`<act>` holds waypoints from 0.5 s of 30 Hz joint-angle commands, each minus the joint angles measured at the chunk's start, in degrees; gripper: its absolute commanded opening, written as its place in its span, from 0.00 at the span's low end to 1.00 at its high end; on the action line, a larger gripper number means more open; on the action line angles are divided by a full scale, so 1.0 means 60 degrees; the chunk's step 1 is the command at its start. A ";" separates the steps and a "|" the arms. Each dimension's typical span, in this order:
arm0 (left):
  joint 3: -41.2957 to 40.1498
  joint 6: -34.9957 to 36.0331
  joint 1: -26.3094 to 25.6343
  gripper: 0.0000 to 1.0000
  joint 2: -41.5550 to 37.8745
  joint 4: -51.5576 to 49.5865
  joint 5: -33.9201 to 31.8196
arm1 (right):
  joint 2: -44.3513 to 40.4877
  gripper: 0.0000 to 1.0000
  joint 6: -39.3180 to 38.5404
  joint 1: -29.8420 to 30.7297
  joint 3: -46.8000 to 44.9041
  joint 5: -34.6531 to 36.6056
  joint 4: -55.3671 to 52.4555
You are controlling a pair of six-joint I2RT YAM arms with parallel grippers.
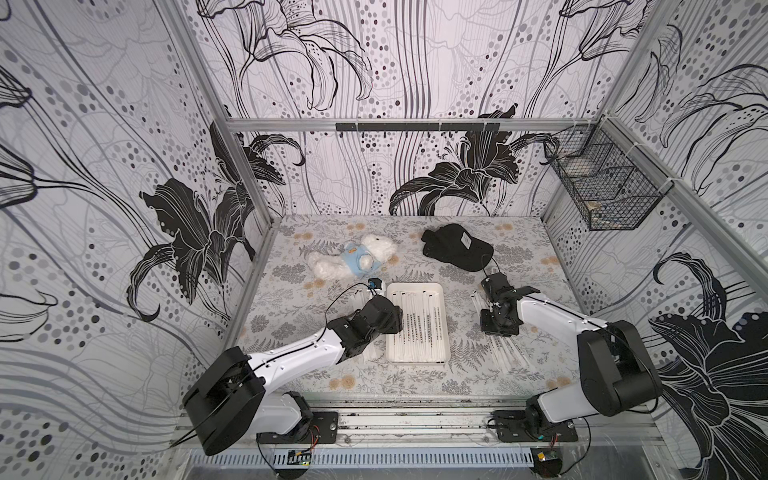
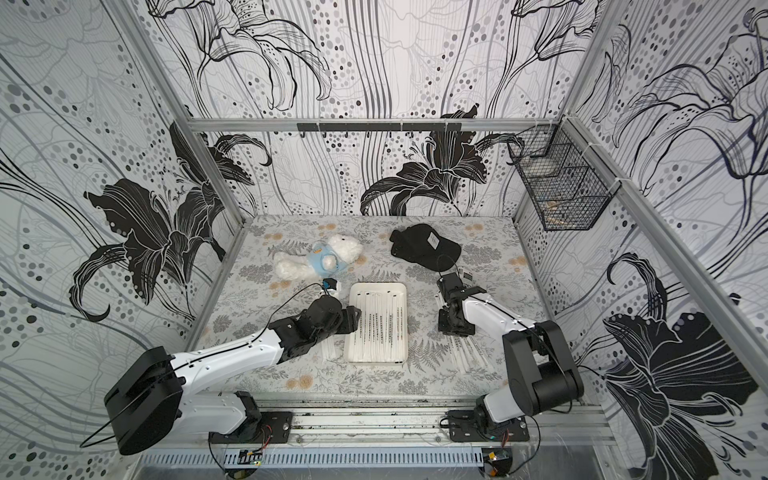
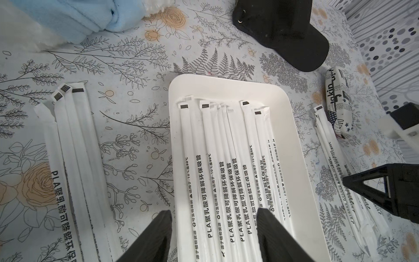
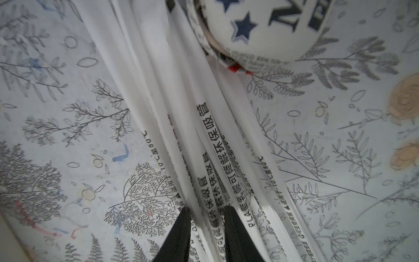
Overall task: Put the straws into the storage box
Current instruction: Move the straw to the center of the board.
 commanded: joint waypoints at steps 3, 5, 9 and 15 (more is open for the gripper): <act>0.0321 0.0009 -0.0035 0.64 0.0058 0.0296 -0.0042 | 0.0209 0.24 0.0196 0.0424 0.0113 -0.0653 0.0434; 0.0284 -0.0009 -0.0035 0.64 0.0037 0.0313 -0.0069 | 0.0274 0.23 0.0555 0.0867 0.0184 -0.0884 0.0513; 0.0256 -0.0008 -0.0036 0.64 0.0050 0.0343 -0.0071 | 0.0323 0.22 0.1180 0.1457 0.0302 -0.1282 0.0704; 0.0267 0.0064 -0.0036 0.64 -0.0058 0.0187 -0.0154 | -0.0260 0.34 0.0891 0.1427 0.0956 -0.0960 -0.0307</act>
